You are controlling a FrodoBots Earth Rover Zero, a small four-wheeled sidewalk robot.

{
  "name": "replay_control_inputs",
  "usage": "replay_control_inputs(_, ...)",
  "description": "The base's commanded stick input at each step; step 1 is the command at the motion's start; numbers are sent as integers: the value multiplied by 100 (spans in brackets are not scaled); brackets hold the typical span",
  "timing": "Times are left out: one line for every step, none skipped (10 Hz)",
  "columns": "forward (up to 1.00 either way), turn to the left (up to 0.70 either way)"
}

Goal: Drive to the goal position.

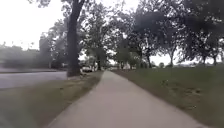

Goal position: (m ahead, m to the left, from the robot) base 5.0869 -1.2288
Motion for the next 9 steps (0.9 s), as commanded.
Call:
replay_control_inputs(100, 39)
replay_control_inputs(100, 2)
replay_control_inputs(100, 0)
replay_control_inputs(100, 0)
replay_control_inputs(100, 0)
replay_control_inputs(100, 0)
replay_control_inputs(100, 0)
replay_control_inputs(100, 0)
replay_control_inputs(100, 0)
